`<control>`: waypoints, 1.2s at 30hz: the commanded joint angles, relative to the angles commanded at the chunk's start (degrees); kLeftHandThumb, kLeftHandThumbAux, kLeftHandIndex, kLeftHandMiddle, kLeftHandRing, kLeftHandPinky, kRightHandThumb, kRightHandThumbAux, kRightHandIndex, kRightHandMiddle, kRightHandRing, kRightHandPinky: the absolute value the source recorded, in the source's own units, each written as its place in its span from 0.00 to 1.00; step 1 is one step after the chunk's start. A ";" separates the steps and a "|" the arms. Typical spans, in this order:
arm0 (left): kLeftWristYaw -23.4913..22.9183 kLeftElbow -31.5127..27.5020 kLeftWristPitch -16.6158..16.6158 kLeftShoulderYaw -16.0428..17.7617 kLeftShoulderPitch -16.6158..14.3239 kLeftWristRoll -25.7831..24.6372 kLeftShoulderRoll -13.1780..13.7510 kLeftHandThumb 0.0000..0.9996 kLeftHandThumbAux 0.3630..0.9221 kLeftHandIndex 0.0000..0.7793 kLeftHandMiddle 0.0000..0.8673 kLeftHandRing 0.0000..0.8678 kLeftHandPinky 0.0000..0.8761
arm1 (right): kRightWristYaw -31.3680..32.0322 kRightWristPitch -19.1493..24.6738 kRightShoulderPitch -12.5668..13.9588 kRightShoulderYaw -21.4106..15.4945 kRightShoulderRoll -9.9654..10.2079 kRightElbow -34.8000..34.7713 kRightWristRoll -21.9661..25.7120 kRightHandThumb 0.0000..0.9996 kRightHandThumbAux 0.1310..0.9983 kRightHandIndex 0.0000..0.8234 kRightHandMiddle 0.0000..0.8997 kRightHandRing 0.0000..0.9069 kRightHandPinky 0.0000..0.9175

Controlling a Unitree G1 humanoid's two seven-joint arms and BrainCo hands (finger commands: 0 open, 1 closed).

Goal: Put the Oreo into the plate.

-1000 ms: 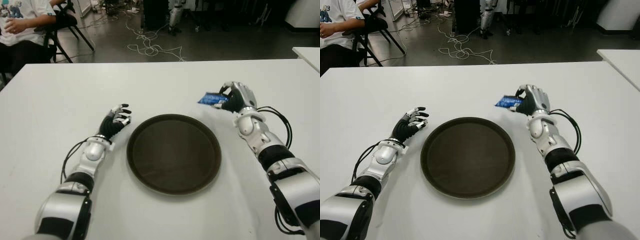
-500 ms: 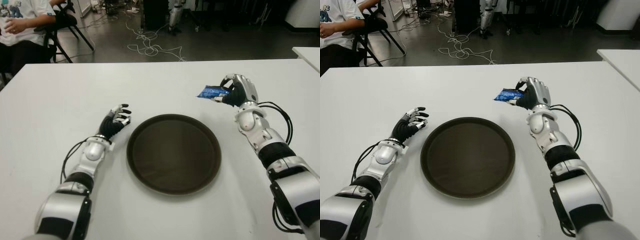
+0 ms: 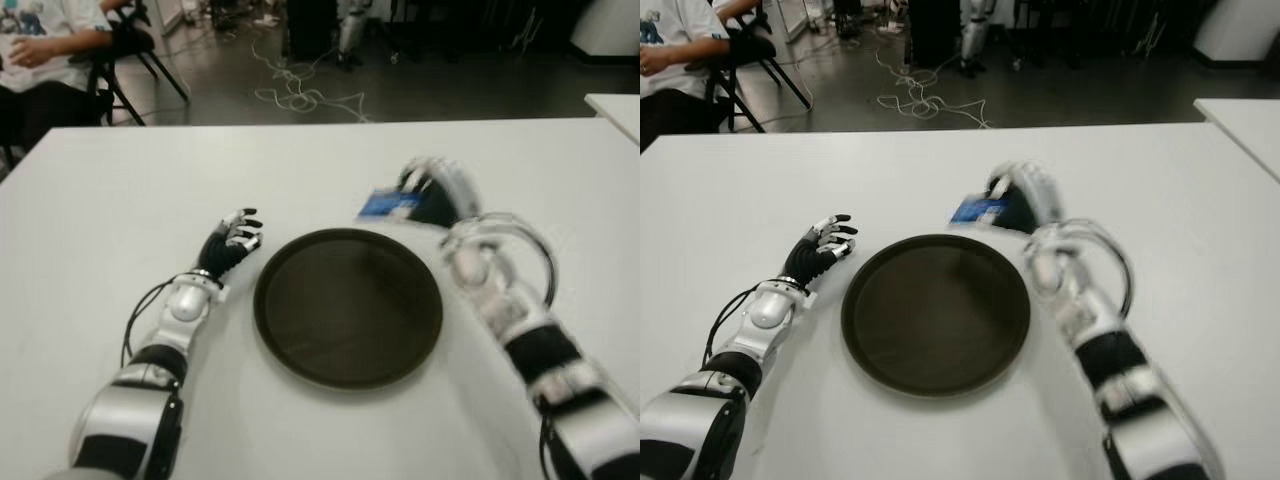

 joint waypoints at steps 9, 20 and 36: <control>-0.70 -0.27 -0.02 0.11 0.01 -0.27 -0.06 0.37 0.47 0.24 0.34 0.38 0.43 | 6.00 -3.10 2.30 3.53 -0.48 -2.52 -1.85 0.04 0.80 0.72 0.82 0.82 0.79; -0.70 -0.25 -0.28 0.18 0.16 -0.29 -0.05 0.42 0.50 0.25 0.35 0.38 0.42 | 11.52 -4.30 2.82 4.81 -1.56 -5.65 -3.23 0.06 0.79 0.71 0.81 0.83 0.81; -0.79 -0.32 0.00 0.41 0.22 -0.59 -0.16 0.42 0.50 0.24 0.34 0.38 0.43 | 11.77 -5.08 3.33 4.96 -1.64 -5.54 -5.81 0.09 0.78 0.72 0.82 0.84 0.83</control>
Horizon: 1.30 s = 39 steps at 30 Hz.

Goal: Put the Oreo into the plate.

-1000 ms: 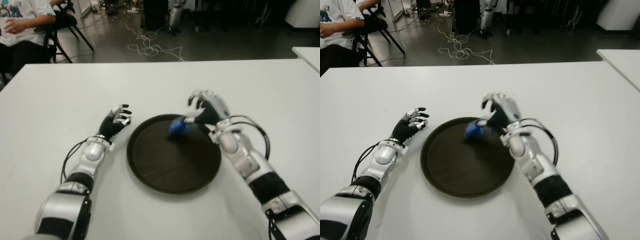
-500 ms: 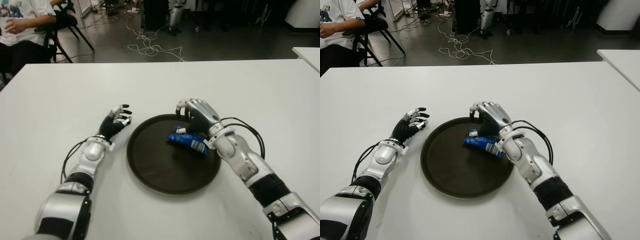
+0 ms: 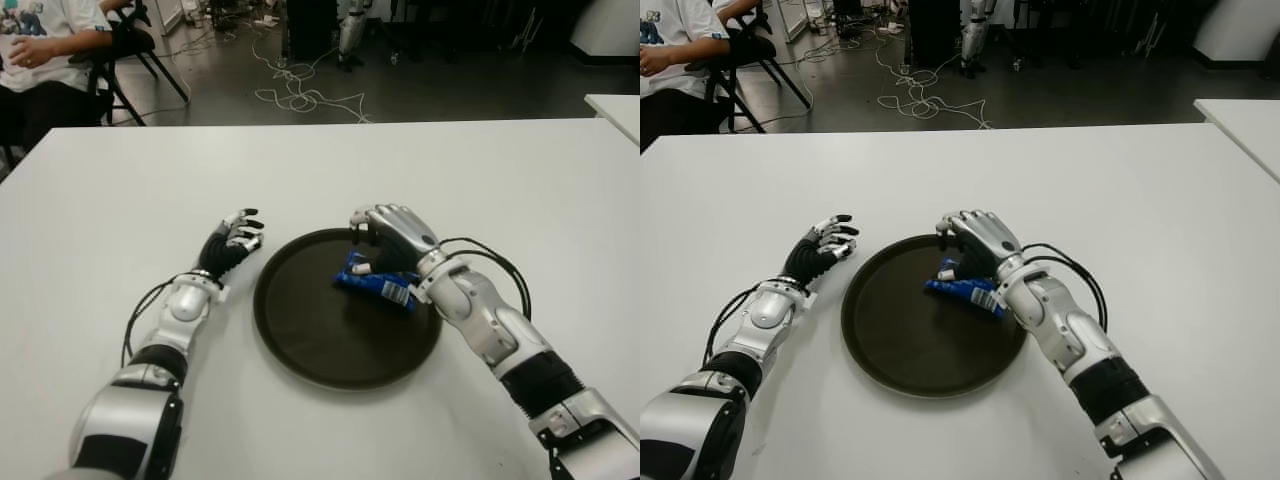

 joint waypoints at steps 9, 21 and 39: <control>-1.25 -0.07 -0.33 0.39 0.06 -0.74 0.01 0.41 0.48 0.24 0.35 0.39 0.42 | -0.24 0.29 -0.17 0.04 0.28 1.21 -0.72 0.10 0.77 0.70 0.82 0.84 0.82; -0.75 0.07 -0.76 0.07 0.02 -0.28 0.22 0.40 0.50 0.25 0.34 0.38 0.43 | -1.92 0.51 -1.57 -2.40 0.47 4.82 0.54 0.11 0.77 0.69 0.82 0.83 0.81; -0.35 0.21 0.53 0.53 -0.11 -0.76 0.08 0.50 0.49 0.24 0.34 0.38 0.44 | -20.90 -12.78 -15.44 -13.34 -0.40 41.90 10.57 0.00 0.78 0.22 0.28 0.29 0.27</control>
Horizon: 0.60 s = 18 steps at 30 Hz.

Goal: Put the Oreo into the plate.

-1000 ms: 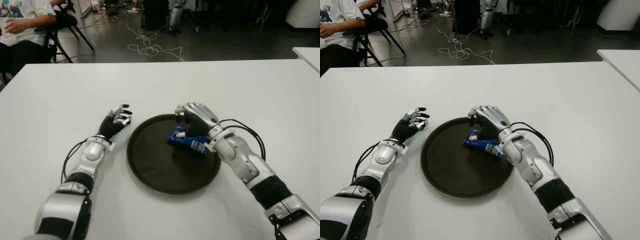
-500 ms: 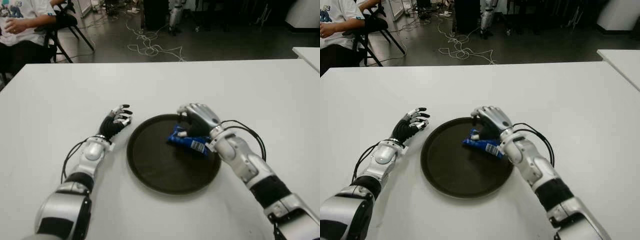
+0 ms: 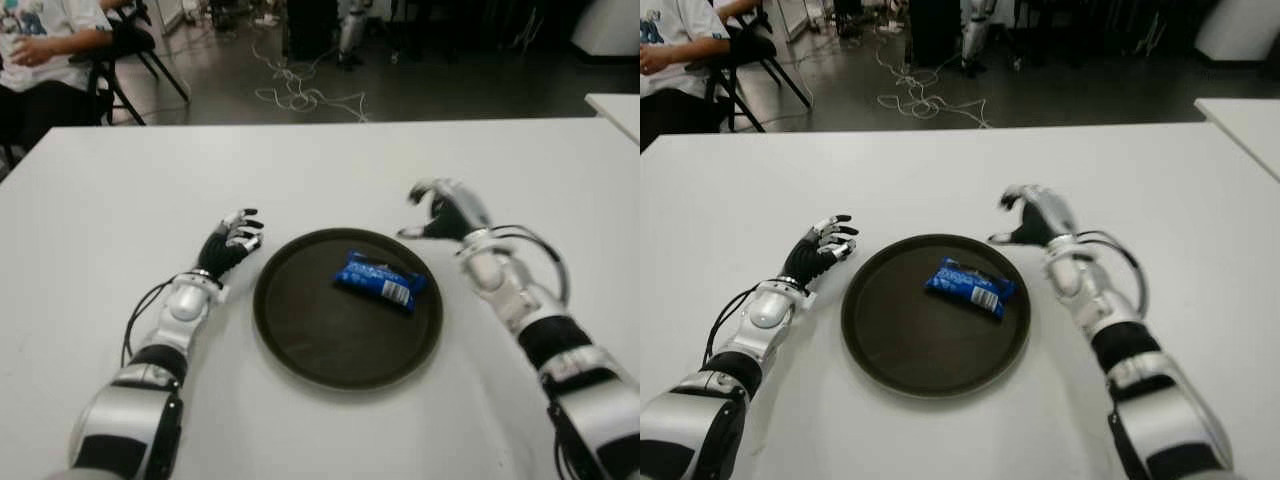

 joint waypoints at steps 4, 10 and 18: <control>-0.49 -0.10 -0.08 0.42 -0.04 -0.60 -0.11 0.52 0.50 0.24 0.33 0.38 0.44 | -2.76 -3.48 -2.02 -2.89 -0.15 7.80 3.33 0.00 0.75 0.15 0.19 0.19 0.15; -1.38 0.04 0.08 1.31 -0.02 -1.67 -0.20 0.46 0.50 0.24 0.32 0.36 0.43 | -1.15 -2.95 -2.60 -7.57 0.88 15.23 8.79 0.00 0.73 0.13 0.16 0.14 0.08; -3.07 0.29 -0.23 2.51 -0.01 -3.00 -0.32 0.42 0.47 0.24 0.31 0.36 0.43 | 6.17 2.08 -3.21 -14.67 2.81 17.73 17.01 0.00 0.67 0.12 0.12 0.11 0.09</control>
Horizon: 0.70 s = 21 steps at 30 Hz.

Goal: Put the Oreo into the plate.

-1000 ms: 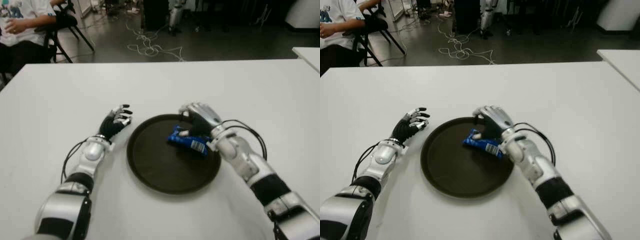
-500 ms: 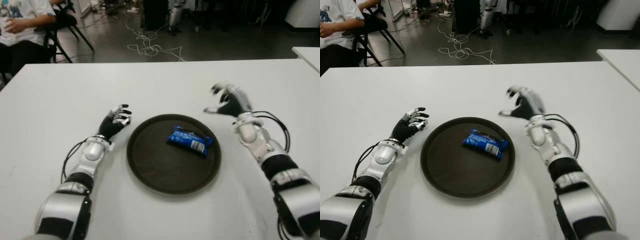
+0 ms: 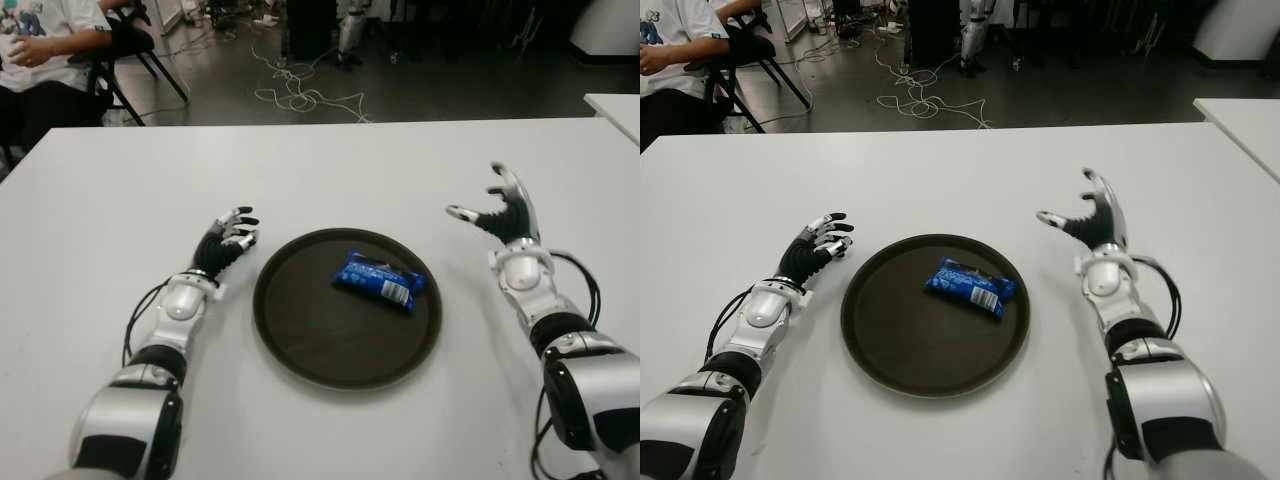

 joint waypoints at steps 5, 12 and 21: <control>-0.14 -0.01 -0.22 -0.08 -0.04 0.00 0.08 0.41 0.47 0.24 0.32 0.36 0.43 | 3.55 2.44 -0.70 -2.90 0.04 0.04 3.11 0.00 0.68 0.13 0.12 0.12 0.10; -0.70 -0.09 -0.45 -0.37 -0.10 -0.01 0.33 0.38 0.46 0.24 0.32 0.36 0.43 | 6.32 4.74 -1.51 -5.59 0.51 -0.14 5.79 0.00 0.68 0.12 0.13 0.12 0.10; -0.93 -0.05 -0.02 -0.37 -0.14 0.01 0.44 0.35 0.44 0.24 0.31 0.35 0.41 | 9.03 5.22 -1.53 -6.58 0.92 -0.33 6.77 0.00 0.64 0.09 0.10 0.09 0.06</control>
